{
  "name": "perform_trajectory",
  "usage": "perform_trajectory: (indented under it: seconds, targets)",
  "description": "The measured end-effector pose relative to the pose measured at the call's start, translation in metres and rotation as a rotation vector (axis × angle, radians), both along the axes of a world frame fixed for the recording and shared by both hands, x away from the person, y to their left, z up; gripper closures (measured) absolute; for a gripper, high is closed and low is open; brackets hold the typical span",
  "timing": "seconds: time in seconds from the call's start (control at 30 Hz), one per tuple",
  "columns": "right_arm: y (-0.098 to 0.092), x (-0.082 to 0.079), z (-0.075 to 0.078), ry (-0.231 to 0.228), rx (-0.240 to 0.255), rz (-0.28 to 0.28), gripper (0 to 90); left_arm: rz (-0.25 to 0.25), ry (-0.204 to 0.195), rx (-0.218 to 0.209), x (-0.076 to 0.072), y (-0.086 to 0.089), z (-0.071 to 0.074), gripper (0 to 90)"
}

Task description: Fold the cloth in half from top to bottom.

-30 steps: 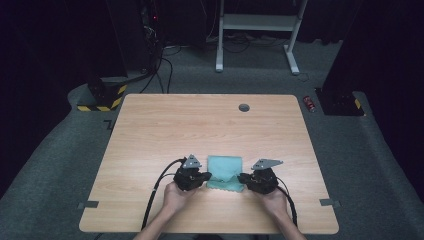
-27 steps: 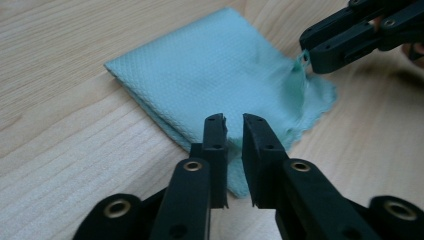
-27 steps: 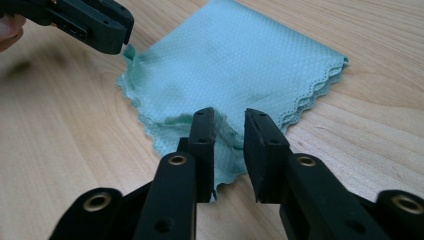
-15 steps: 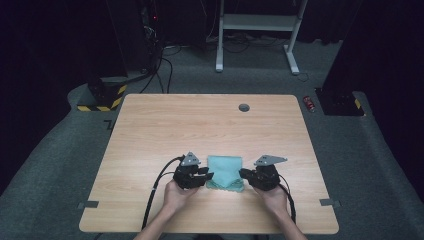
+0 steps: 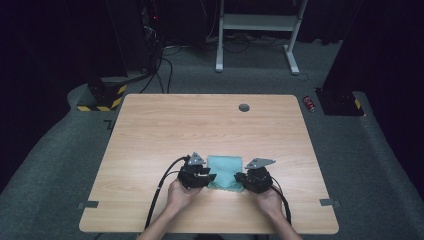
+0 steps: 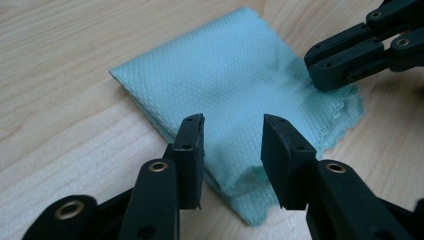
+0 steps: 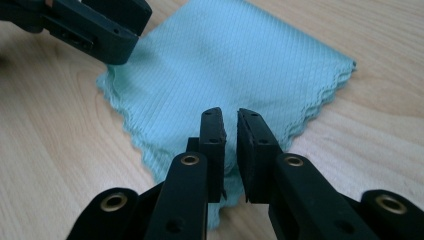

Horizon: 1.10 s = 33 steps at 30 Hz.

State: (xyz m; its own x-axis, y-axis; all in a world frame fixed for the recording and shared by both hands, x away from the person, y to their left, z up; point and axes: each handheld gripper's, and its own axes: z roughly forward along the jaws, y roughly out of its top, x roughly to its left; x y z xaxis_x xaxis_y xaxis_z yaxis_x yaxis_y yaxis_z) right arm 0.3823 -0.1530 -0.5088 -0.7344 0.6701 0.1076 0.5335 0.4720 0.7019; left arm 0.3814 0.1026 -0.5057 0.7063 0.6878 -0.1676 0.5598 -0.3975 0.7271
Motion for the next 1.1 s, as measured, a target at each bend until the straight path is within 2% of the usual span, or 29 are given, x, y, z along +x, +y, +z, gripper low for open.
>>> perform_trajectory:
  seconds: [0.3, 0.5, 0.67, 0.73, 0.87, 1.03, 1.1]
  targets:
    - [-0.009, -0.009, -0.006, 0.008, -0.018, 0.009, 79.1, -0.012, 0.023, 0.028, -0.012, 0.007, -0.008, 60.7]
    - [-0.012, -0.014, -0.006, -0.017, -0.05, 0.018, 78.6, -0.022, -0.012, 0.053, -0.019, 0.008, -0.011, 59.6]
    - [-0.012, -0.018, -0.005, -0.03, -0.065, 0.031, 78.5, -0.017, -0.013, 0.057, -0.022, 0.009, -0.011, 58.2]
    - [-0.012, -0.017, -0.005, -0.029, -0.065, 0.031, 76.4, -0.007, -0.009, 0.046, -0.023, 0.011, -0.011, 55.4]
    - [-0.015, -0.014, -0.004, -0.018, -0.025, 0.005, 75.7, 0.022, -0.009, 0.005, -0.022, 0.013, -0.008, 50.5]
    - [-0.017, -0.008, 0.002, -0.031, 0.026, -0.028, 76.6, 0.057, -0.033, 0.009, -0.01, 0.008, -0.003, 49.1]
    - [-0.013, -0.005, 0.001, -0.028, 0.033, -0.034, 77.2, 0.083, -0.037, 0.029, -0.005, 0.005, -0.005, 49.1]
